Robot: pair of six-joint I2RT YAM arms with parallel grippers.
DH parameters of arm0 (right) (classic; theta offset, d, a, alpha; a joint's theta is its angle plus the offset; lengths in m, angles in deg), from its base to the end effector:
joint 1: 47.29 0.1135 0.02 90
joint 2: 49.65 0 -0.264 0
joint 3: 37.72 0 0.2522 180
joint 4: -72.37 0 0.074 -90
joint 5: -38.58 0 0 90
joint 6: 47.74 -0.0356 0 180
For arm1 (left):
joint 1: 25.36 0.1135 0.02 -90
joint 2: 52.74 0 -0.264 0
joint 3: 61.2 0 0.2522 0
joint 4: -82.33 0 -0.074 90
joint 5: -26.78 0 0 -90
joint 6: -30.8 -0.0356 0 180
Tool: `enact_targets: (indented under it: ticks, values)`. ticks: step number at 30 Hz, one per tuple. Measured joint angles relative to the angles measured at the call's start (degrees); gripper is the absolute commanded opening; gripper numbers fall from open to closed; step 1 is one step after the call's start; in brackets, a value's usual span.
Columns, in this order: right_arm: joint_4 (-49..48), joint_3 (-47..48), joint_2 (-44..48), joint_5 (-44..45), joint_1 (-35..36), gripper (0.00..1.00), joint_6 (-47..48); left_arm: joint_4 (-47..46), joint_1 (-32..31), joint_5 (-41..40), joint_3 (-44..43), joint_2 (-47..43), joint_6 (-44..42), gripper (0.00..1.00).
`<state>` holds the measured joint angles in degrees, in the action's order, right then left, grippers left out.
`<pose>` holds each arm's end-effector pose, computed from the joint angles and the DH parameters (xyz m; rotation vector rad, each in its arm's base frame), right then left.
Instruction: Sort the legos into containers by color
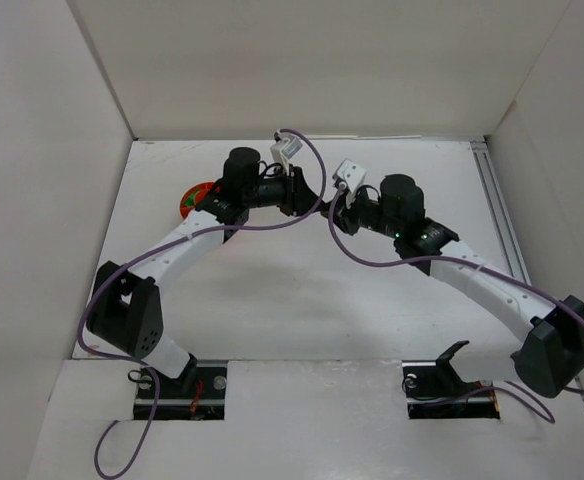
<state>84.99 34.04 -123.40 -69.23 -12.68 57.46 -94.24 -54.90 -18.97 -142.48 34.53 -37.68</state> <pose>0.2428 0.1808 0.3310 -0.9723 1.5676 0.5214 0.2978 -0.1973 0.3346 0.7339 1.7267 -1.2988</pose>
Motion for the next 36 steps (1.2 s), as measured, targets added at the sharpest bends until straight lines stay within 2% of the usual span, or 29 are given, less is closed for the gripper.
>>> enact_targets:
  ticks: [2,3,5,10,19,22,24,30,36]
  values:
    - [-1.2,-0.4,0.0,1.6,0.3,0.30,-1.2,-0.1,0.0,-0.6,-0.2,0.0,-0.1,0.00]
    - [-1.6,-0.6,0.0,2.3,0.5,0.35,-1.8,-0.1,0.0,-1.0,-0.3,0.0,-0.1,0.00]
    - [-2.5,-0.8,-0.1,3.8,0.7,0.36,-2.7,0.4,0.0,-1.7,-0.8,0.0,-0.1,0.00]
    - [-5.3,-0.8,-0.6,5.3,0.7,0.58,-3.5,1.1,0.4,-3.0,-1.7,-0.2,1.5,0.00]
    - [-8.6,-0.7,-1.6,4.8,0.7,0.69,-3.7,4.7,1.3,-4.7,-4.7,-0.5,2.8,0.00]
    - [-8.5,-0.7,-1.6,3.6,0.5,0.80,-3.8,5.6,1.8,-6.7,-5.5,-0.5,2.8,0.00]
    - [-8.3,-0.7,-1.6,1.6,-0.1,1.00,-3.8,6.8,2.4,-9.0,-5.9,-0.5,2.7,0.00]
    - [-7.6,-2.0,0.7,-3.5,-3.9,1.00,-4.3,10.4,6.3,-16.4,-6.4,-0.5,2.2,0.00]
    - [-4.7,-4.0,3.4,-3.5,-8.5,1.00,-5.4,15.1,11.0,-32.3,-6.9,-0.5,1.4,0.00]
